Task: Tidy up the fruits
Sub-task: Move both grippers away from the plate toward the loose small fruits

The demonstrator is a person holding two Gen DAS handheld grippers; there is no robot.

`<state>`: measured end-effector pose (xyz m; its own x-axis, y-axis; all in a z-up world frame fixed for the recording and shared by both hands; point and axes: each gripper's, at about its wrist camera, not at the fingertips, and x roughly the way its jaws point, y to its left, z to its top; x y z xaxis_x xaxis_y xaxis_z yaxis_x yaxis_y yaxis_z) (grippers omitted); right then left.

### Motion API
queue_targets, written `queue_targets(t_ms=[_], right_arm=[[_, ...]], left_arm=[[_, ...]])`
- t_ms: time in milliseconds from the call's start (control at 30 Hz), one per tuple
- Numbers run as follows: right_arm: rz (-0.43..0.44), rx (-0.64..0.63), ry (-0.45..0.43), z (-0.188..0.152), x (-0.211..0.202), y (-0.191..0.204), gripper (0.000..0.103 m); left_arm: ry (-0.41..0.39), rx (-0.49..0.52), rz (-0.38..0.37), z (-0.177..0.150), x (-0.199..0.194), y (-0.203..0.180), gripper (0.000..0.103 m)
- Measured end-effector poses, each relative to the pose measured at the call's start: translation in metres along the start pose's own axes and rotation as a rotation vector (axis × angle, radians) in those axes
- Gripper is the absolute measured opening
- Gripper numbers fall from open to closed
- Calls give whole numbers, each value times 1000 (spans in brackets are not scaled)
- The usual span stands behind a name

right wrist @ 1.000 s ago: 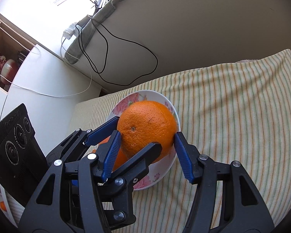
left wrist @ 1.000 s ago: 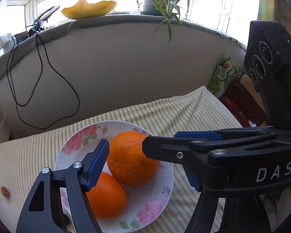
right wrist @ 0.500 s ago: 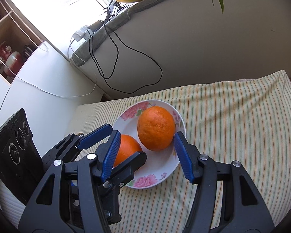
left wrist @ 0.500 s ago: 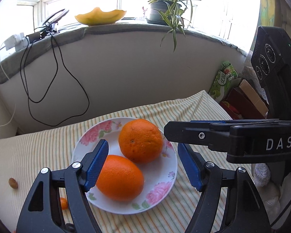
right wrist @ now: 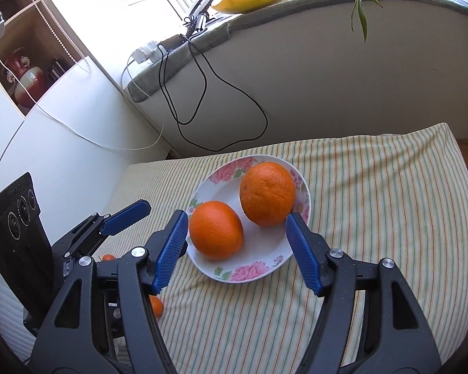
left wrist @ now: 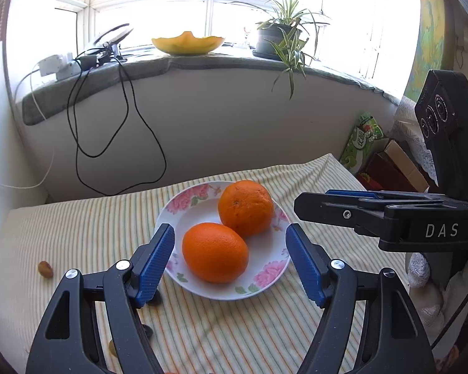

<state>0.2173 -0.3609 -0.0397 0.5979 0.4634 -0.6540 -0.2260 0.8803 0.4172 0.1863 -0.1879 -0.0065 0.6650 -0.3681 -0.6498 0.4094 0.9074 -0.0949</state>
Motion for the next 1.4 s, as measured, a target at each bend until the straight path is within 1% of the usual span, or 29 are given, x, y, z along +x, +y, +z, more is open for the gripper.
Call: queue_targets(t_ms=[100, 167, 300, 400, 467, 600, 800, 900, 967, 1167, 1233, 1300, 1400], right_arm=[[-14, -27, -13, -5, -5, 10, 69], [-24, -46, -26, -9, -10, 16, 74], [-37, -77, -48, -17, -18, 29, 76], [-42, -97, -69, -24, -25, 37, 79], [-50, -115, -87, -29, -28, 43, 80], [-90, -168, -120, -42, -30, 56, 80], [-107, -224, -115, -67, -22, 71, 80], [-119, -268, -121, -82, -19, 81, 82], [-113, -289, -121, -92, -18, 88, 84], [-86, -343, -103, -112, -9, 107, 84], [-61, -350, -87, -117, -5, 112, 84], [-56, -363, -80, -122, -1, 117, 84], [-48, -391, -71, -130, 3, 125, 84]], left_arm=[[-19, -5, 7, -4, -13, 3, 74], [-32, 1, 17, -6, -22, 5, 74], [-62, -4, 29, -13, -40, 10, 76], [-83, -9, 28, -22, -53, 15, 76], [-100, -5, 37, -29, -60, 19, 76], [-107, -36, 42, -43, -73, 34, 76], [-101, -90, 85, -69, -87, 62, 76], [-87, -123, 122, -86, -94, 82, 76], [-80, -156, 147, -97, -98, 95, 76], [-59, -219, 201, -129, -108, 127, 75], [-50, -241, 210, -138, -111, 137, 72], [-37, -261, 220, -147, -110, 145, 69], [-13, -288, 223, -158, -107, 155, 61]])
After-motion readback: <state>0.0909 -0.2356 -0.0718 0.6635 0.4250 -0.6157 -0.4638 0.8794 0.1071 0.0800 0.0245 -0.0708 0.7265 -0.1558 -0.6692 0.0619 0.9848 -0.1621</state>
